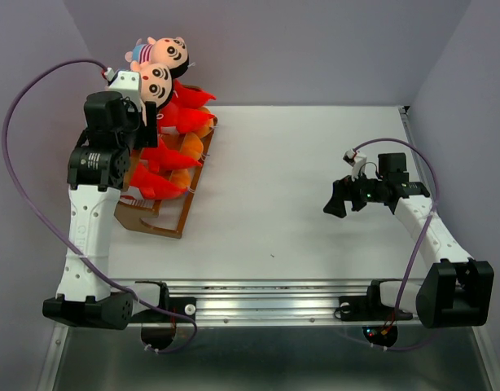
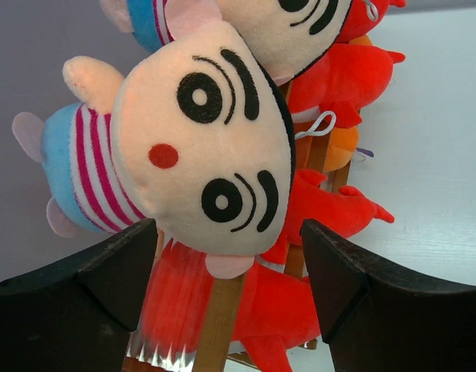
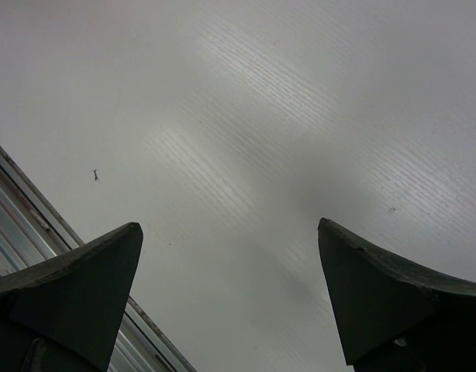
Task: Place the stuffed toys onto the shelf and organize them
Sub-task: Place the stuffed toy onto shelf
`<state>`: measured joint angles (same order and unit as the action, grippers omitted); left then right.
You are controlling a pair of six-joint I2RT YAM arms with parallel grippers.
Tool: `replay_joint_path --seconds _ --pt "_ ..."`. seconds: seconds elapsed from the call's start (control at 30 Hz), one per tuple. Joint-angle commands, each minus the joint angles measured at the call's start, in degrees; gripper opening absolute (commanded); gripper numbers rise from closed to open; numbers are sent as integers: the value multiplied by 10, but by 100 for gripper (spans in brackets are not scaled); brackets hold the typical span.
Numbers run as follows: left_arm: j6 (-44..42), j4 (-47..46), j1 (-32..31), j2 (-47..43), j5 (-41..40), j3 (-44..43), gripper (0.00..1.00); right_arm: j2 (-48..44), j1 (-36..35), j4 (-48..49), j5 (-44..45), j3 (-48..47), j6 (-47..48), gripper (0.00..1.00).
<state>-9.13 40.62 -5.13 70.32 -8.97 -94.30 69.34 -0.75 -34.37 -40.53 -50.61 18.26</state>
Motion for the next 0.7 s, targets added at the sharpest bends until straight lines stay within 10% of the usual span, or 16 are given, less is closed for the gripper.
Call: replay_joint_path --seconds 0.0,0.67 --pt "3 -8 2 -24 -2 -26 86 -5 3 19 -5 5 8 100" --pt "40 -63 3 5 -54 -29 86 -3 3 19 -2 6 10 100"
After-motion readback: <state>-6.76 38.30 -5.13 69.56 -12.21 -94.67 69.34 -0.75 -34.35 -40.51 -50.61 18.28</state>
